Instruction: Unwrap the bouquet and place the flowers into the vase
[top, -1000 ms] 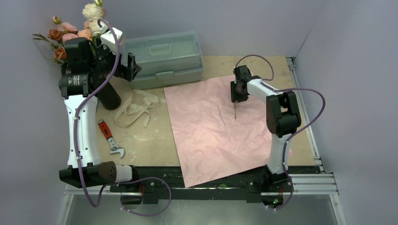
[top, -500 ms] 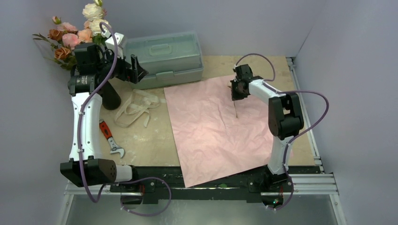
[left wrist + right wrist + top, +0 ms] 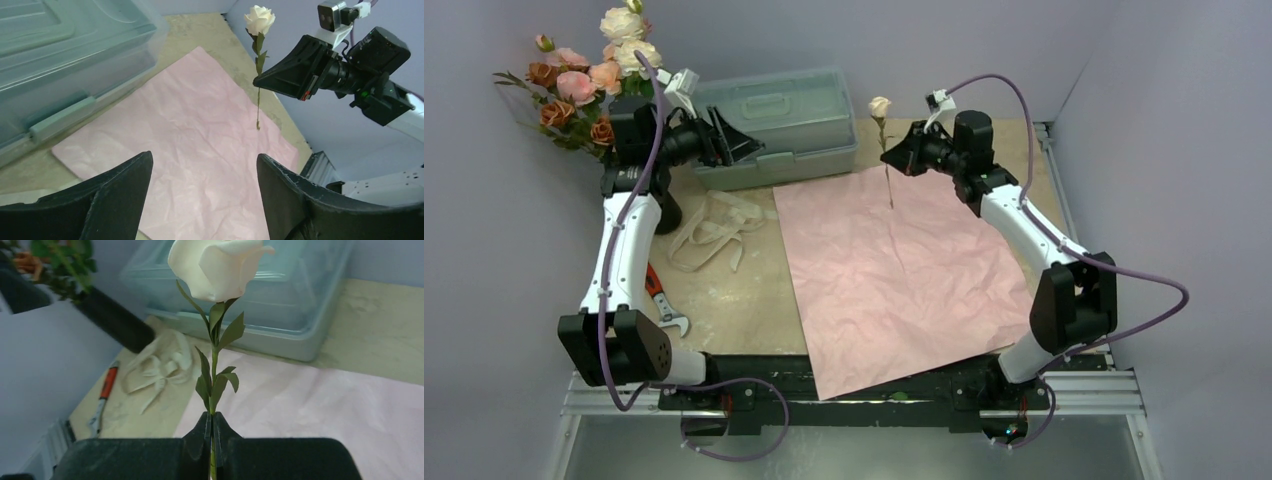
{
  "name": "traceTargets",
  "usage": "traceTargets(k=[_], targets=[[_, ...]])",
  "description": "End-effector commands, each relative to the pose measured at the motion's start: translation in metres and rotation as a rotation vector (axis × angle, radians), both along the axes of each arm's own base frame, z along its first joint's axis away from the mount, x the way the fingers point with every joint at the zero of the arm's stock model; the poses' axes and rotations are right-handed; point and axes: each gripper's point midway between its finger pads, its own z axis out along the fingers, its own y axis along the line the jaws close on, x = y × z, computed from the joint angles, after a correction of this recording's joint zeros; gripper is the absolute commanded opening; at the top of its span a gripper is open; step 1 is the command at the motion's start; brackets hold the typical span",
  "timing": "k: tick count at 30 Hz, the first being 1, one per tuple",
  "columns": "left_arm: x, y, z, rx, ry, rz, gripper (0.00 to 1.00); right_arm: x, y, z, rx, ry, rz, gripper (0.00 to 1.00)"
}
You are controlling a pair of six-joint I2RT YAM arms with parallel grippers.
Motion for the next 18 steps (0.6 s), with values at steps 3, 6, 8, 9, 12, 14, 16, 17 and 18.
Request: traceTargets(k=[3, 6, 8, 9, 12, 14, 16, 17, 18], targets=[[-0.005, -0.046, 0.028, -0.134, -0.049, -0.172, 0.73, -0.063, 0.068, 0.086, 0.221, -0.197, 0.34, 0.0], [-0.013, -0.069, 0.029, -0.143, -0.064, -0.24, 0.71, -0.087, 0.089, 0.104, 0.266, -0.242, 0.436, 0.0], [-0.019, -0.087, 0.033, -0.138, -0.104, -0.291, 0.68, -0.099, 0.099, 0.113, 0.289, -0.261, 0.488, 0.0], [-0.022, -0.094, 0.033, -0.138, -0.107, -0.311, 0.67, -0.105, 0.103, 0.116, 0.298, -0.266, 0.513, 0.0], [-0.026, -0.106, 0.032, -0.139, -0.112, -0.342, 0.59, -0.119, 0.11, 0.124, 0.332, -0.276, 0.564, 0.0], [-0.027, -0.109, 0.035, -0.142, -0.119, -0.351, 0.56, -0.125, 0.112, 0.127, 0.348, -0.273, 0.582, 0.0], [-0.029, -0.112, 0.037, -0.155, -0.127, -0.363, 0.52, -0.13, 0.114, 0.127, 0.353, -0.265, 0.598, 0.0], [-0.031, -0.115, 0.039, -0.162, -0.132, -0.372, 0.49, -0.131, 0.115, 0.126, 0.355, -0.258, 0.603, 0.0], [-0.033, -0.118, 0.039, -0.161, -0.136, -0.381, 0.47, -0.133, 0.115, 0.125, 0.358, -0.253, 0.609, 0.0]])
